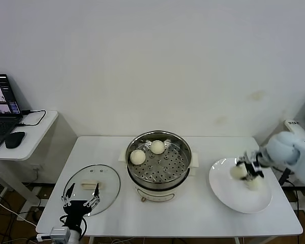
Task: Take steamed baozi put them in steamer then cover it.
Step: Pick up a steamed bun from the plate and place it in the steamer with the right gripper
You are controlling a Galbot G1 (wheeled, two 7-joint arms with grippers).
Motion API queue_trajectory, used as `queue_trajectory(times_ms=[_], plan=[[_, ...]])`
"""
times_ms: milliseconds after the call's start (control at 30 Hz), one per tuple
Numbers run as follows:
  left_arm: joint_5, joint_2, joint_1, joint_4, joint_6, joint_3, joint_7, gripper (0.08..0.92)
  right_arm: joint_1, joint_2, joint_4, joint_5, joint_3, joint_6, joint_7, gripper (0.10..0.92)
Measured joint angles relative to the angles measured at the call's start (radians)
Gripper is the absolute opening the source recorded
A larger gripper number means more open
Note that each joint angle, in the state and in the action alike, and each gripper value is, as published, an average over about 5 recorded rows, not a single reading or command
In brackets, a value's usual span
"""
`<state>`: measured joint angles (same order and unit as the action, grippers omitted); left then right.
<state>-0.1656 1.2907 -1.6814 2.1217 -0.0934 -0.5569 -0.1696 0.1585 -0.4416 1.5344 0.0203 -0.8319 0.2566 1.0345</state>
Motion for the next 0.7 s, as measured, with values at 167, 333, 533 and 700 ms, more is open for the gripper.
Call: queue_trajectory(times_ms=[167, 333, 533, 700], plan=[[-0.002, -0.002, 0.003, 0.001, 0.001, -0.004, 0.0, 0.823, 0.205, -0.085, -0.005, -0.071, -0.097, 0.001, 0.0, 0.602], [-0.002, 0.004, 0.006, -0.001, 0.003, -0.006, -0.001, 0.823, 0.342, -0.2, 0.008, -0.138, -0.177, 0.0, -0.009, 0.602], [-0.002, 0.005, 0.002, -0.005, 0.01, -0.016, -0.004, 0.823, 0.41, -0.342, 0.019, -0.192, -0.254, -0.034, -0.031, 0.606], [-0.002, 0.008, 0.0, -0.006, 0.017, -0.026, -0.005, 0.823, 0.417, -0.448, 0.006, -0.195, -0.315, -0.09, -0.037, 0.611]])
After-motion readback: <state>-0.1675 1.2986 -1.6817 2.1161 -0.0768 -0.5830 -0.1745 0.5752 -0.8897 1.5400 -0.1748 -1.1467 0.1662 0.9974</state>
